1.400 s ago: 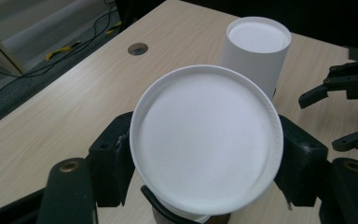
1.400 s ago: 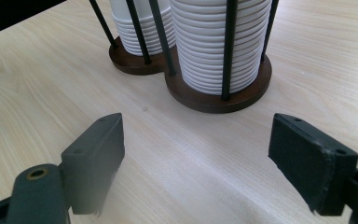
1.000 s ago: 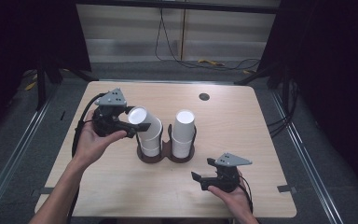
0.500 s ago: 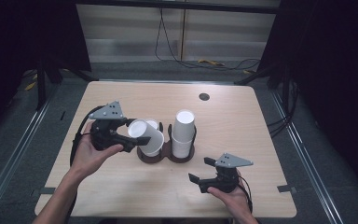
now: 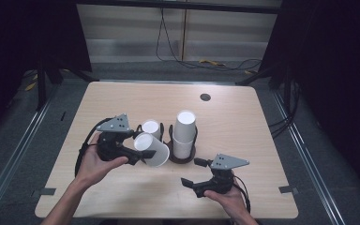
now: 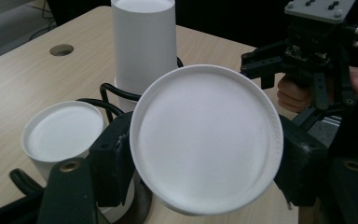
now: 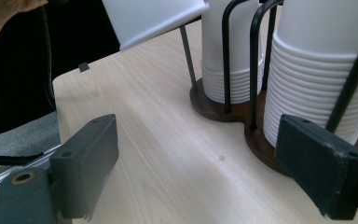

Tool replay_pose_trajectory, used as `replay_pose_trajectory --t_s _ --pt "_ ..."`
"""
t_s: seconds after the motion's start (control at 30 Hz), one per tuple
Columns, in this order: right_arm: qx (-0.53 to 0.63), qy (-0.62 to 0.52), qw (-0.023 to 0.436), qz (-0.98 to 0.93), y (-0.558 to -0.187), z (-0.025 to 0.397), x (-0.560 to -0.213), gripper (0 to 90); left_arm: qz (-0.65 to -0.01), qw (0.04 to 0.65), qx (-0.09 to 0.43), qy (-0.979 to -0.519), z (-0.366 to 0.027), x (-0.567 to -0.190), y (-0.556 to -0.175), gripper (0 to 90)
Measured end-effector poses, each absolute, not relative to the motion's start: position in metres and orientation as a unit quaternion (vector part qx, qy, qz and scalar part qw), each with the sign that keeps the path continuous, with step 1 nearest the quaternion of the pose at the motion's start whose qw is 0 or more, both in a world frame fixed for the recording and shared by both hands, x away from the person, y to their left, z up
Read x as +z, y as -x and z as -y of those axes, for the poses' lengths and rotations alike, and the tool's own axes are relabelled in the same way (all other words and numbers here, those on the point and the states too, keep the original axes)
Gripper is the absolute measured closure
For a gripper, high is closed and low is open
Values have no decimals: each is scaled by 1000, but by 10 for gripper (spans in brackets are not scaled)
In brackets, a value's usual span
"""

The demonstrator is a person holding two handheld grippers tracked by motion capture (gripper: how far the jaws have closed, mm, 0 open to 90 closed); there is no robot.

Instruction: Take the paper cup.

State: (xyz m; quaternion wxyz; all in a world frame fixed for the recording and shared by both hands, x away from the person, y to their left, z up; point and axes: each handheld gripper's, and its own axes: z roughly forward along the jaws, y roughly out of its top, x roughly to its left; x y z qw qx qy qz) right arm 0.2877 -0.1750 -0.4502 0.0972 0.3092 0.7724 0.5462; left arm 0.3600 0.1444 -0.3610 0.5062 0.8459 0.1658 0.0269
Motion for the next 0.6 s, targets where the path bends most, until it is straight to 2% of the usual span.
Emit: replay_pose_trajectory --t_s 0.6 --pt "585 -264 96 -761 -305 153 -428 132 -137 513 -16 -847 -122 -368 -360 320"
